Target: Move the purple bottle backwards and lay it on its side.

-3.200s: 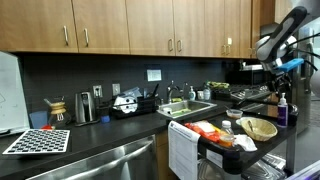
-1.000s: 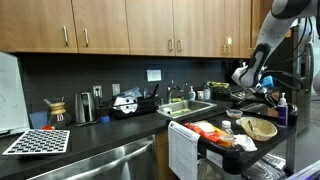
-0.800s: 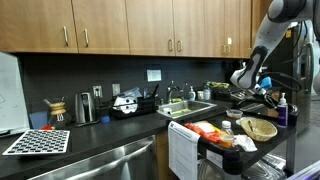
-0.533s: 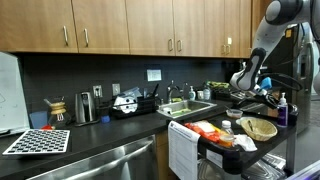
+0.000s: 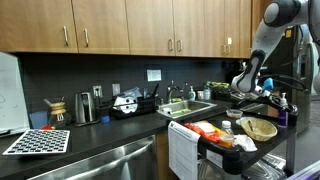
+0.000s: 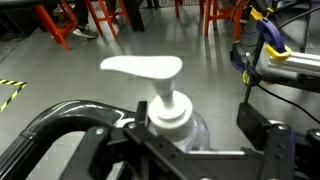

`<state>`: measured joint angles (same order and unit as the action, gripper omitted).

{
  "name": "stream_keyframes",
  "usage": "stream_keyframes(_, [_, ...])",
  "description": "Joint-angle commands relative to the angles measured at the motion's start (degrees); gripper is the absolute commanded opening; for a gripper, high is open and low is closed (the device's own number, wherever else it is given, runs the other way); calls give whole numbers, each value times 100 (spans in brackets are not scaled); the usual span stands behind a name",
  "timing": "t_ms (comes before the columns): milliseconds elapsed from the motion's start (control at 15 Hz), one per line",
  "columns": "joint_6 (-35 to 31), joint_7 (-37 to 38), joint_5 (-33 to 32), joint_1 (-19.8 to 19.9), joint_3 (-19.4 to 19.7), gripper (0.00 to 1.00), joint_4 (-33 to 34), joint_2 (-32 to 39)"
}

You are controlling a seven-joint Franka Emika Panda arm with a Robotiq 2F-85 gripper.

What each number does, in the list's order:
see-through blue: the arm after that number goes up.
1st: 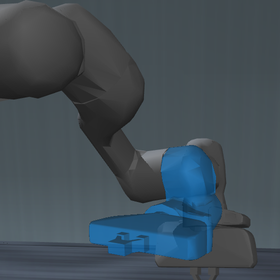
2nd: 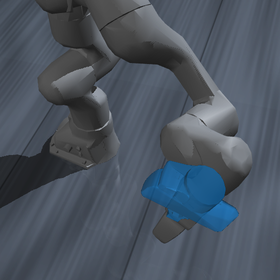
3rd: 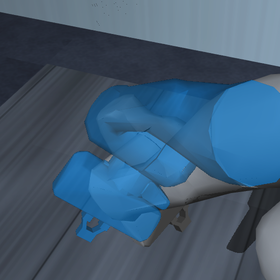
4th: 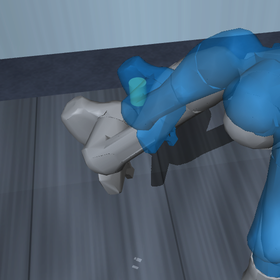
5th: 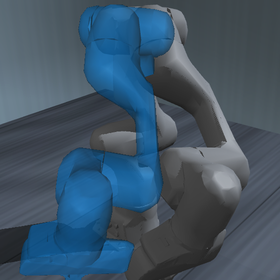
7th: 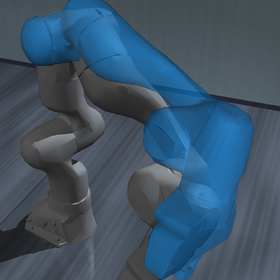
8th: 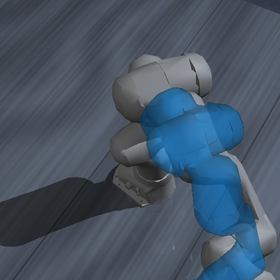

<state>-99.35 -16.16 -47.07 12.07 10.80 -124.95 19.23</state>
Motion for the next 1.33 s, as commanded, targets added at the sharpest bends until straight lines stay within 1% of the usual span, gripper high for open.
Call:
stream_keyframes(0, [202,189,-39,-4,-56,59,-27,36])
stream_keyframes(133, [204,257,-31,-1,-62,44,-43,41])
stream_keyframes(200, [194,293,-29,-1,-65,34,-50,45])
stream_keyframes(267, [197,320,-24,-3,-69,27,-59,42])
stream_keyframes(533, [186,422,7,2,-89,26,-82,-14])
stream_keyframes(733, [116,409,219,49,-96,26,-165,-340])
stream_keyframes(1067, [32,456,775,76,-41,26,-416,-1295])
stream_keyframes(1267, [24,419,1036,70,7,26,-630,-1998])
